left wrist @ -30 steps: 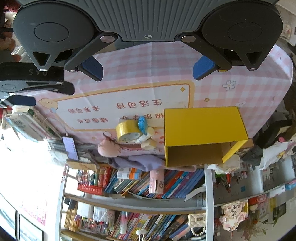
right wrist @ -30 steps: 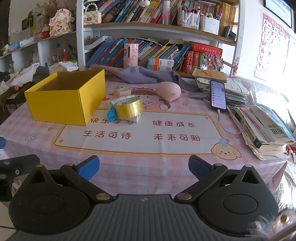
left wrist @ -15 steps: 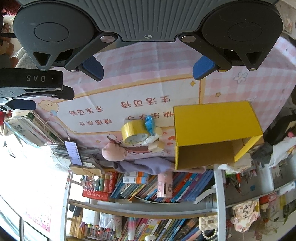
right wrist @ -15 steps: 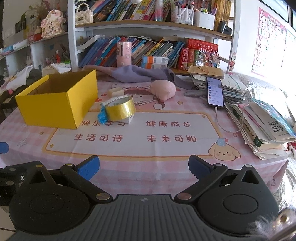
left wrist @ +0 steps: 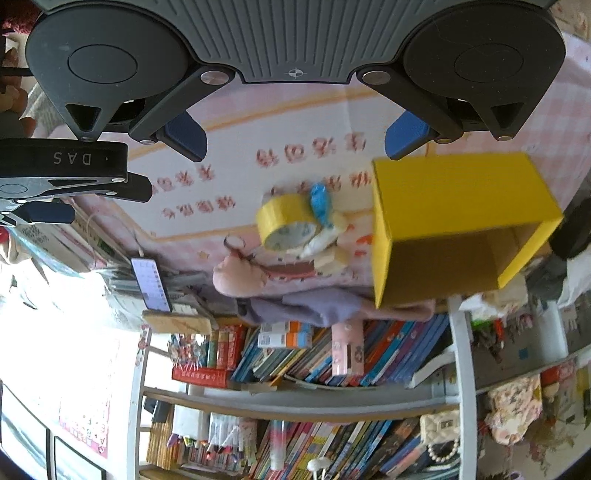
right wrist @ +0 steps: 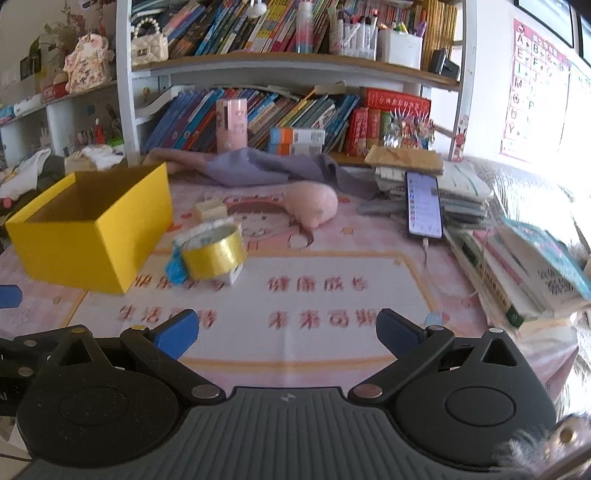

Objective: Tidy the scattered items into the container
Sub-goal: 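Move left tool toward yellow tape roll while right tool approaches pink plush pig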

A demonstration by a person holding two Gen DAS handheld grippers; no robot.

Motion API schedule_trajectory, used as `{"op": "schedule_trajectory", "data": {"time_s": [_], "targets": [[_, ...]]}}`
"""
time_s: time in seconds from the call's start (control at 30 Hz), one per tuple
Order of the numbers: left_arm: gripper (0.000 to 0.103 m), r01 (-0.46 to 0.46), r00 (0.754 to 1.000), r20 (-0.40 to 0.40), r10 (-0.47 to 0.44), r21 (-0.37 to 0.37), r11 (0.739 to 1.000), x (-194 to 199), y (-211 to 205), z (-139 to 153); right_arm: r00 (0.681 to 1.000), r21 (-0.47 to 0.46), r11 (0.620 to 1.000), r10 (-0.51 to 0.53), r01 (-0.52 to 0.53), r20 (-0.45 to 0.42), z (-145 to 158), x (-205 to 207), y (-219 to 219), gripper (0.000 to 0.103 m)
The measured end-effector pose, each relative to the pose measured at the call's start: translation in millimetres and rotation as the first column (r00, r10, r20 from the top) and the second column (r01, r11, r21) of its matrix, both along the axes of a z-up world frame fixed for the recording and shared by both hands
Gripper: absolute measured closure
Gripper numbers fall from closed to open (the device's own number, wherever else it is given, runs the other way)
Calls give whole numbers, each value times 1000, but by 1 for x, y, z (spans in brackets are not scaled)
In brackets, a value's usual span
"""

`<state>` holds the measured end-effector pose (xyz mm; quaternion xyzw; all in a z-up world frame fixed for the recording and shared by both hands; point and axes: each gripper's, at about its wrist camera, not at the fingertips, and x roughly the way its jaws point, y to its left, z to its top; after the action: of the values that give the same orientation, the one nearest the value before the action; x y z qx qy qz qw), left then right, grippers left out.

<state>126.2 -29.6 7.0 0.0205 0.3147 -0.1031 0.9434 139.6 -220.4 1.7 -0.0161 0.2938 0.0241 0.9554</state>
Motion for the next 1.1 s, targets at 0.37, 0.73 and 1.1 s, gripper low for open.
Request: {"op": "schedule_trajectory", "data": {"time_s": [0.37,0.73,1.1], "targets": [[0,-31,1000,-6,31,11,999,64,-45,4,999,2,1000,31,-31,4,8,74,-45,0],[0,-115,993,-19,115,23,993,127,-76,4,994,12,994,113,-113,-1,8,157,-80,0],[1,-124,984,-109,142,160,979,173,-100,-20,977,60,979,200,-196,-68,-16,212,-95,0]]}}
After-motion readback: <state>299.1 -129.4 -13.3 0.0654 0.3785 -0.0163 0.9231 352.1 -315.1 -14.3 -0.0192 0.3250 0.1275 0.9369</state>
